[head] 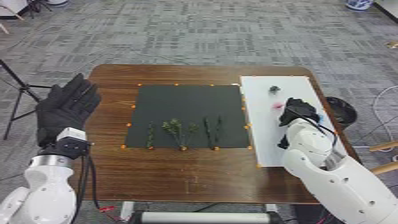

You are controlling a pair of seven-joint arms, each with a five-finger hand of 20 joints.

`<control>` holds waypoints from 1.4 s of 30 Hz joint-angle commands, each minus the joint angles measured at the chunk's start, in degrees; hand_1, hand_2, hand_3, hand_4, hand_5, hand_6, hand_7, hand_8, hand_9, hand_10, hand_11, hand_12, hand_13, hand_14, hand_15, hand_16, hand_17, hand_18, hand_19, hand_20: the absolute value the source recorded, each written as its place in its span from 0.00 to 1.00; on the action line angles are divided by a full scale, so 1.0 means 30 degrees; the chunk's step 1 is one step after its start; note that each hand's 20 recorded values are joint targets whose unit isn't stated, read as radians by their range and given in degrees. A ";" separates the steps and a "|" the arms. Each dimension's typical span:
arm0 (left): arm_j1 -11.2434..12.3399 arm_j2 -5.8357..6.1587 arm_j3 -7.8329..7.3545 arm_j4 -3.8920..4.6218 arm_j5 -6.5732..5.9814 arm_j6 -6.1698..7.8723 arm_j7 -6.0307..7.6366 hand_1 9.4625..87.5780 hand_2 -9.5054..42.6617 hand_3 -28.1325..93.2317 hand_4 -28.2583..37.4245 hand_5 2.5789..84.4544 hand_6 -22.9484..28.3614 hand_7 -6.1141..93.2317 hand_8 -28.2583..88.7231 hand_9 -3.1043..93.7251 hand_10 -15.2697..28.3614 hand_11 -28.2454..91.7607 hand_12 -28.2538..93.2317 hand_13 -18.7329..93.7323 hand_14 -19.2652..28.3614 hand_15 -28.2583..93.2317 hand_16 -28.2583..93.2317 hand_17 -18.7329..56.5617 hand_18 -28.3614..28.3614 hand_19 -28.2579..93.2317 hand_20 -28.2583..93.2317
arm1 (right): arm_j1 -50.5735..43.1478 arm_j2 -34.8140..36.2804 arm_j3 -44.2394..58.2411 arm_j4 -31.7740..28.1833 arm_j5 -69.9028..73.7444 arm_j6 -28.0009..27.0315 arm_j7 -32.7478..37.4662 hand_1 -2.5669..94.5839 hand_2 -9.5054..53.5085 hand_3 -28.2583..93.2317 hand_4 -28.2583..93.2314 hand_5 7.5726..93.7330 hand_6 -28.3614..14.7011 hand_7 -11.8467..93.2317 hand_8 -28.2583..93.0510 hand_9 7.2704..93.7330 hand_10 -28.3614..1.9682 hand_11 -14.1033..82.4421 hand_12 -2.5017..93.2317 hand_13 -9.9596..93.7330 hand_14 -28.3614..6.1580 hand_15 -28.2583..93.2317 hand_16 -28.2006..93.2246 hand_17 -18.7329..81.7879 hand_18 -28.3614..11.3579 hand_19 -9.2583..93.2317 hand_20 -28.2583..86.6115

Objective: Arrange flowers

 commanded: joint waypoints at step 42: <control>0.2443 -0.0947 -0.1674 0.0088 -0.0626 0.0831 0.0970 0.16 0.53 0.84 0.00 0.51 0.63 0.15 0.18 0.39 0.69 0.40 0.31 0.39 0.71 0.42 0.19 0.18 0.76 0.53 0.31 | 1.1221 -0.8708 -1.3331 0.3393 0.4265 0.3405 -0.7918 0.64 0.00 0.79 0.03 0.78 0.63 0.40 0.31 0.76 0.61 0.24 0.28 0.80 0.66 0.71 0.57 0.53 0.16 0.87 0.59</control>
